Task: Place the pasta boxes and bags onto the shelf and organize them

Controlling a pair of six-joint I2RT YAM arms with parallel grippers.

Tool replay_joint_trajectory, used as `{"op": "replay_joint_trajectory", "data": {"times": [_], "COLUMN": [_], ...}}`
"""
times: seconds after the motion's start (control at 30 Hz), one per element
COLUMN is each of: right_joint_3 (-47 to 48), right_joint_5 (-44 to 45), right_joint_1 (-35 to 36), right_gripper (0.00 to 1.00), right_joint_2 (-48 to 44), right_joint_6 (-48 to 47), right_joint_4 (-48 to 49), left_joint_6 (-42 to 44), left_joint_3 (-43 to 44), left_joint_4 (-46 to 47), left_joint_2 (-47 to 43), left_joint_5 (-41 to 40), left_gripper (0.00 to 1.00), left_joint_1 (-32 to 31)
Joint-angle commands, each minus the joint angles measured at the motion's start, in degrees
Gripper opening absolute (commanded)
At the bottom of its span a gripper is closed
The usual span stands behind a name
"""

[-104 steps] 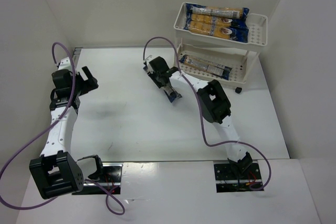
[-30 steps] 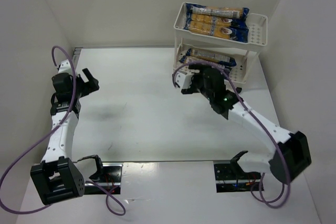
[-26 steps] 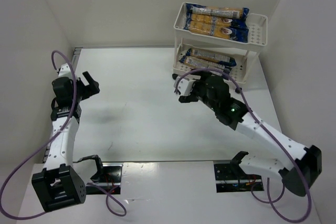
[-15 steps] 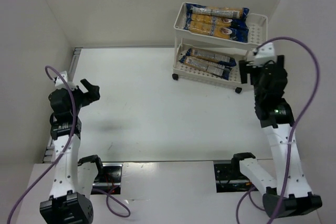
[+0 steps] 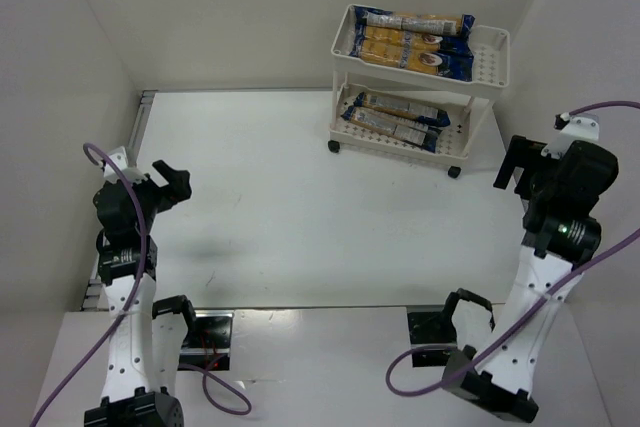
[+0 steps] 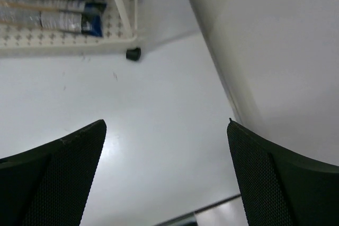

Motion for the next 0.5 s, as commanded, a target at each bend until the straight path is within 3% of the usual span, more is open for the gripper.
{"op": "replay_joint_trajectory", "data": {"times": [0.0, 0.47], "right_joint_3": [3.6, 2.4], "right_joint_5": [-7.4, 1.5], "right_joint_1": [-3.0, -3.0], "right_gripper": [1.00, 1.00], "right_joint_2": [6.8, 9.2], "right_joint_6": [-4.9, -0.2], "right_joint_4": [-11.9, -10.0], "left_joint_6": [-2.0, -2.0], "left_joint_3": [-0.9, -1.4], "left_joint_4": [0.7, 0.7], "left_joint_2": [-2.0, -3.1], "left_joint_5": [-1.4, -1.9], "left_gripper": [1.00, 1.00], "left_joint_1": [-0.4, -0.4]}}
